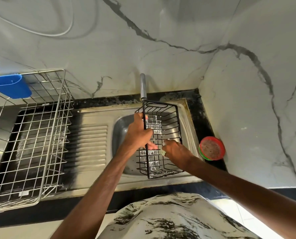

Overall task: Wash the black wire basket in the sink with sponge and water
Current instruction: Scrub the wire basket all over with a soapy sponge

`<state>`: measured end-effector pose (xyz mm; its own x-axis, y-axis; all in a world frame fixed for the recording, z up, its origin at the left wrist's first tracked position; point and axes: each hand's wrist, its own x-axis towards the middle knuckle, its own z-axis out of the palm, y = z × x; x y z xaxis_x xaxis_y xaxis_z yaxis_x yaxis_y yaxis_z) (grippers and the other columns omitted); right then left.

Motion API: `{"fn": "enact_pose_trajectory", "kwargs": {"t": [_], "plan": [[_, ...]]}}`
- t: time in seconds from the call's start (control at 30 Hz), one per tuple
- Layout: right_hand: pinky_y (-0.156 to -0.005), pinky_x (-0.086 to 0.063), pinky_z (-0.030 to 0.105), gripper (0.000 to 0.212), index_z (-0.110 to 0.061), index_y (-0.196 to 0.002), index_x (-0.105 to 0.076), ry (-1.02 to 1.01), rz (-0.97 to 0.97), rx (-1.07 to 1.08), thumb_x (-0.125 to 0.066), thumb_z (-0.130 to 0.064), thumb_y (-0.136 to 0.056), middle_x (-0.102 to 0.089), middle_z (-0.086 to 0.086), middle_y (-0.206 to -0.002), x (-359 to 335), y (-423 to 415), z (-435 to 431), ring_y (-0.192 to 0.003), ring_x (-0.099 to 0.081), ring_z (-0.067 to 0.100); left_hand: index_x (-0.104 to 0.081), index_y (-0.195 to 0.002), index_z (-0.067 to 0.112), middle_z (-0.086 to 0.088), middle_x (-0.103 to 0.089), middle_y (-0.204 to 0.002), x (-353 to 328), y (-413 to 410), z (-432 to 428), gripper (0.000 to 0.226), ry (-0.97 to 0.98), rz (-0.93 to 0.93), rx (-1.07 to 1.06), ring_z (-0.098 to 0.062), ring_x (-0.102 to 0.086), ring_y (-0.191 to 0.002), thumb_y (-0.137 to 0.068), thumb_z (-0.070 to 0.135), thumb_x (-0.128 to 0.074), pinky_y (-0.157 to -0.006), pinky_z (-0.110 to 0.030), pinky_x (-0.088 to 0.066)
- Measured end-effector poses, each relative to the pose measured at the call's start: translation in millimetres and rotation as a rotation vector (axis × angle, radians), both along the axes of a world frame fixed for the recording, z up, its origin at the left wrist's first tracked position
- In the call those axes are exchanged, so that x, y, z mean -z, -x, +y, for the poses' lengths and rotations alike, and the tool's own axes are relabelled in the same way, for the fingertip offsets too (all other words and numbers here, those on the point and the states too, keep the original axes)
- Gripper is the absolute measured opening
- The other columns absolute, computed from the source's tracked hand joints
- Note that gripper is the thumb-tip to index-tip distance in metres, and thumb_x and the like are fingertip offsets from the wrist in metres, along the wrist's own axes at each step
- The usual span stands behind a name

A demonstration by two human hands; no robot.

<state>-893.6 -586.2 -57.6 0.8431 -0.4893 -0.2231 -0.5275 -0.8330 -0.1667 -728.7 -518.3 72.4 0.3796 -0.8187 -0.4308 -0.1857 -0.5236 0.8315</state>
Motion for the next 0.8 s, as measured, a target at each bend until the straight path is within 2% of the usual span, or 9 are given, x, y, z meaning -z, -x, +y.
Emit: {"fn": "enact_pose_trajectory", "kwargs": {"t": [0.1, 0.17, 0.3, 0.4, 0.47, 0.53, 0.67, 0.73, 0.8], "plan": [[-0.080, -0.046, 0.017, 0.022, -0.011, -0.121, -0.060, 0.023, 0.012, 0.012, -0.060, -0.017, -0.100, -0.061, 0.005, -0.119, -4.8, -0.5, 0.2, -0.103, -0.062, 0.014, -0.031, -0.140, 0.012, -0.019, -0.053, -0.098, -2.6, -0.2, -1.0, 0.058, -0.021, 0.057, -0.019, -0.039, -0.076, -0.064, -0.092, -0.017, -0.041, -0.053, -0.042, -0.064], [-0.080, -0.050, 0.019, 0.021, -0.011, -0.120, -0.060, 0.012, -0.007, 0.053, -0.060, -0.021, -0.100, -0.061, 0.005, -0.116, -7.4, -4.1, -0.8, -0.100, -0.064, 0.015, -0.032, -0.139, 0.014, -0.020, -0.054, -0.097, -4.8, 0.2, -0.7, 0.057, -0.025, 0.062, -0.013, -0.038, -0.076, -0.064, -0.092, -0.017, -0.040, -0.054, -0.043, -0.064], [-0.073, -0.043, 0.020, 0.019, -0.011, -0.118, -0.058, 0.045, 0.046, -0.008, -0.060, -0.014, -0.099, -0.064, 0.006, -0.109, -7.9, -5.2, 0.8, -0.095, -0.064, 0.017, -0.033, -0.134, 0.014, -0.020, -0.053, -0.095, -6.0, -0.7, 1.2, 0.054, -0.025, 0.074, -0.022, -0.041, -0.076, -0.066, -0.091, -0.019, -0.039, -0.053, -0.046, -0.063], [-0.086, -0.052, 0.030, 0.034, -0.014, -0.110, -0.064, 0.189, 0.056, -0.174, -0.079, -0.016, -0.080, -0.067, 0.007, -0.098, -1.7, 2.4, 0.4, -0.094, -0.065, 0.022, -0.032, -0.132, 0.014, -0.014, -0.050, -0.092, -5.8, -1.6, -0.1, 0.052, -0.033, 0.045, -0.017, -0.041, -0.076, -0.067, -0.092, -0.018, -0.041, -0.062, -0.053, -0.064], [-0.095, -0.053, 0.040, 0.041, -0.016, -0.111, -0.068, 0.336, 0.110, -0.289, -0.084, -0.018, -0.073, -0.066, 0.011, -0.107, 0.5, 8.0, 2.2, -0.105, -0.061, 0.028, -0.031, -0.134, 0.016, -0.014, -0.050, -0.094, -3.9, -4.1, -2.2, 0.053, -0.048, 0.033, -0.010, -0.039, -0.076, -0.065, -0.093, -0.017, -0.042, -0.066, -0.055, -0.064], [-0.093, -0.055, 0.041, 0.041, -0.017, -0.110, -0.071, 0.331, 0.109, -0.325, -0.085, -0.014, -0.072, -0.065, 0.013, -0.114, -3.7, 10.6, 1.6, -0.111, -0.061, 0.029, -0.030, -0.134, 0.017, -0.018, -0.051, -0.099, -1.2, -5.4, -3.7, 0.055, -0.055, 0.036, -0.003, -0.038, -0.076, -0.064, -0.093, -0.017, -0.042, -0.067, -0.057, -0.063], [-0.091, -0.056, 0.035, 0.027, -0.007, -0.124, -0.061, 0.157, 0.098, -0.343, -0.058, -0.004, -0.097, -0.063, 0.013, -0.115, -13.6, 8.5, -14.8, -0.109, -0.063, 0.025, -0.029, -0.128, 0.017, -0.033, -0.049, -0.122, 0.5, -2.5, -5.6, 0.050, -0.062, 0.011, 0.031, -0.037, -0.076, -0.061, -0.092, -0.017, -0.041, -0.064, -0.056, -0.063], [-0.085, -0.056, 0.031, 0.020, -0.007, -0.117, -0.063, 0.123, 0.057, -0.338, -0.051, -0.011, -0.102, -0.064, 0.009, -0.104, -23.8, 6.8, -20.9, -0.098, -0.065, 0.022, -0.029, -0.128, 0.016, -0.036, -0.044, -0.135, 2.2, -1.8, -7.8, 0.049, -0.056, -0.001, 0.042, -0.035, -0.075, -0.060, -0.093, -0.016, -0.042, -0.057, -0.049, -0.063], [-0.081, -0.056, 0.029, 0.030, -0.008, -0.112, -0.065, 0.137, 0.016, -0.314, -0.040, -0.023, -0.104, -0.062, 0.008, -0.104, -37.2, 1.8, -32.0, -0.094, -0.064, 0.020, -0.028, -0.129, 0.015, -0.035, -0.044, -0.137, 2.8, -1.9, -8.5, 0.049, -0.045, -0.004, 0.069, -0.033, -0.075, -0.059, -0.094, -0.015, -0.044, -0.053, -0.044, -0.063]]}}
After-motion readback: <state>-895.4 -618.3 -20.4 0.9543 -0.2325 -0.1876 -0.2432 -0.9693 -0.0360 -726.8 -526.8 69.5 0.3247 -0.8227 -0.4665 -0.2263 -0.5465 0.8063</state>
